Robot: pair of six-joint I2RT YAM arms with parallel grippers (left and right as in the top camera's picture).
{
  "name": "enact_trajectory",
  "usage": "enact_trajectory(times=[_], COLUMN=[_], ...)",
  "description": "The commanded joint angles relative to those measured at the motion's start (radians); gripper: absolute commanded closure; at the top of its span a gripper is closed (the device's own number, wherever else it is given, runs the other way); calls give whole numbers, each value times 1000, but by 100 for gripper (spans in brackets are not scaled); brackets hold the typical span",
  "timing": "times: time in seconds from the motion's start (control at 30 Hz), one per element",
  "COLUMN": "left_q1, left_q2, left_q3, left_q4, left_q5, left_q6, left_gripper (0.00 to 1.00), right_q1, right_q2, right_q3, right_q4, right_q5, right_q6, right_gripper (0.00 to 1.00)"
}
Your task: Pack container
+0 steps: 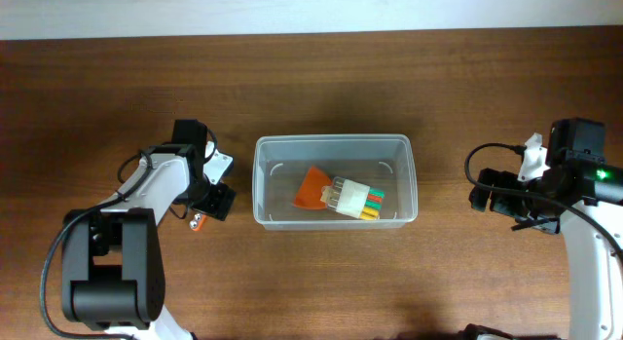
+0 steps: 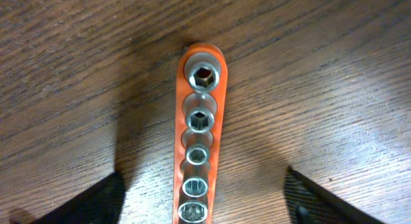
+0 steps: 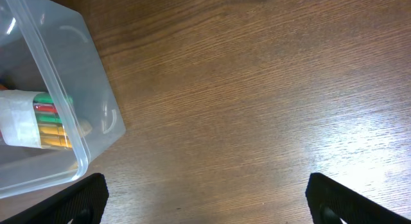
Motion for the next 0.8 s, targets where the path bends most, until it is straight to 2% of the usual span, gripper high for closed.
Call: enact_trajectory(times=[0.0,0.17,0.27,0.4,0.6,0.77], left_q1=[6,6,6,6,6,6], left_q2=[57,57,57,57,56,55], left_q3=[-62,-62,-62,-62,-61,-17], left_q4=[-6,-6,-6,-6,-5,-33], left_q5=[-32,-41,-41,-40,-40,-40], left_q6=[-2,-2,-2,-2,-2,-50], left_gripper=[31,56,64,82,97,98], right_q1=[7,7,7,7,7,7], right_q2=[-5,-5,-5,-5,-5,-5], right_q3=[-2,-2,-2,-2,-2,-2], right_q4=[5,2,2,2,1,0], right_q5=[2,2,2,2,1,1], right_q6=[-3,-3,-3,-3,-3,-3], right_gripper=[1,2,1,1,1,1])
